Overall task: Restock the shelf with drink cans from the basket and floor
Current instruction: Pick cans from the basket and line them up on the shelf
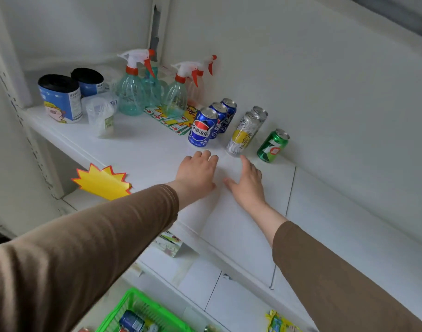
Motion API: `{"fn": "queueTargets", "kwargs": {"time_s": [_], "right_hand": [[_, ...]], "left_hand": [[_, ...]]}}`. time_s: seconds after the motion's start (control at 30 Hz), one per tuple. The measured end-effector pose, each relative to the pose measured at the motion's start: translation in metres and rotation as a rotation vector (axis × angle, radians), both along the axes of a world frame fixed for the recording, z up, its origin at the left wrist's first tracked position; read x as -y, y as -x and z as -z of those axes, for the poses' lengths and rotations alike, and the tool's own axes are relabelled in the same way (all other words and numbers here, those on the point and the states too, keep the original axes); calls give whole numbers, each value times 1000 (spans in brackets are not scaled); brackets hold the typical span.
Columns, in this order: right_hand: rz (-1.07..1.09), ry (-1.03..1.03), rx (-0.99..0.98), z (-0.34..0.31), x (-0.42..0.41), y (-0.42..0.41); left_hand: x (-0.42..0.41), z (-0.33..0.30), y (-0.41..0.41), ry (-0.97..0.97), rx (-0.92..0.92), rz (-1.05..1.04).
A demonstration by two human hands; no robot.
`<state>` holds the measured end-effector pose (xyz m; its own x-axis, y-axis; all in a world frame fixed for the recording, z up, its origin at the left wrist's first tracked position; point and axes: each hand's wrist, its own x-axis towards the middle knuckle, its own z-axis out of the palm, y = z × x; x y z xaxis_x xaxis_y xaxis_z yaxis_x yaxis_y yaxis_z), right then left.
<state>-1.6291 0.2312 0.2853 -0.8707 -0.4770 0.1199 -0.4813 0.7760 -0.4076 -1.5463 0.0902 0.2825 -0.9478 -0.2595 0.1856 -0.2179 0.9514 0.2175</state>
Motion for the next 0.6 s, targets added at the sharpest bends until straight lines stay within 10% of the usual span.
{"fn": "queueTargets", "kwargs": {"time_s": [0.6], "right_hand": [[-276, -135, -329, 38, -109, -248]], "left_hand": [[-51, 30, -265, 183, -76, 92]]}}
